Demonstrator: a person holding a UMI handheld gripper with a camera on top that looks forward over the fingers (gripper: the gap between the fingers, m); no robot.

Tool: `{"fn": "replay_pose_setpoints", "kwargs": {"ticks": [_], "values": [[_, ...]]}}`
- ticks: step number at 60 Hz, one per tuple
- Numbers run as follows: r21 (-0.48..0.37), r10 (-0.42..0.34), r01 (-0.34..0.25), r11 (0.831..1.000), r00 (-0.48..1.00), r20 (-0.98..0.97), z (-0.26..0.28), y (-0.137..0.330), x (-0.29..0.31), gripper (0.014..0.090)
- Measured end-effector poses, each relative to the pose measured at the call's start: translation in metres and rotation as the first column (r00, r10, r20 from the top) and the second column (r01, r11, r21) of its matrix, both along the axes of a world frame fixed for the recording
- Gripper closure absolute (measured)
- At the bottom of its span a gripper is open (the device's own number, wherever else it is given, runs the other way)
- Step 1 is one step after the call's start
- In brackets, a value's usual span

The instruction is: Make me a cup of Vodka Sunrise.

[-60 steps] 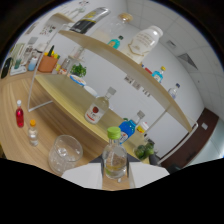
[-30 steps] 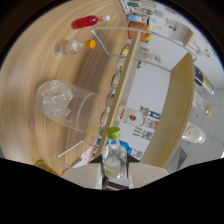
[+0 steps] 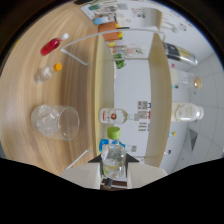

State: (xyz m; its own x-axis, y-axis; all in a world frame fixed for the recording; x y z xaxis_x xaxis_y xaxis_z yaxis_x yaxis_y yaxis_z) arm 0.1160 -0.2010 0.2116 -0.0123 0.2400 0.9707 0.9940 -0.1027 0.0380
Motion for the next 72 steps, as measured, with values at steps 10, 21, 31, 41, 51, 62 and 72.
{"fn": "replay_pose_setpoints", "kwargs": {"ticks": [10, 21, 31, 41, 51, 62, 72], "values": [[-0.011, -0.041, 0.043, 0.999, 0.774, -0.632, 0.018, -0.012, -0.009, 0.0698], [-0.133, -0.165, 0.123, 0.983, 0.306, -0.937, -0.023, -0.018, 0.005, 0.0697], [-0.246, -0.261, 0.160, 0.956, 0.080, -0.962, -0.087, -0.008, 0.022, 0.0698], [-0.343, -0.347, 0.187, 0.920, -0.015, -0.938, -0.142, 0.004, 0.039, 0.0698], [-0.411, -0.415, 0.170, 0.895, -0.016, -0.910, -0.174, 0.005, 0.038, 0.0698], [-0.477, -0.480, 0.178, 0.861, -0.028, -0.877, -0.197, 0.000, 0.033, 0.0694], [-0.478, -0.485, 0.191, 0.857, -0.010, -0.875, -0.197, -0.007, 0.034, 0.0687]]}}
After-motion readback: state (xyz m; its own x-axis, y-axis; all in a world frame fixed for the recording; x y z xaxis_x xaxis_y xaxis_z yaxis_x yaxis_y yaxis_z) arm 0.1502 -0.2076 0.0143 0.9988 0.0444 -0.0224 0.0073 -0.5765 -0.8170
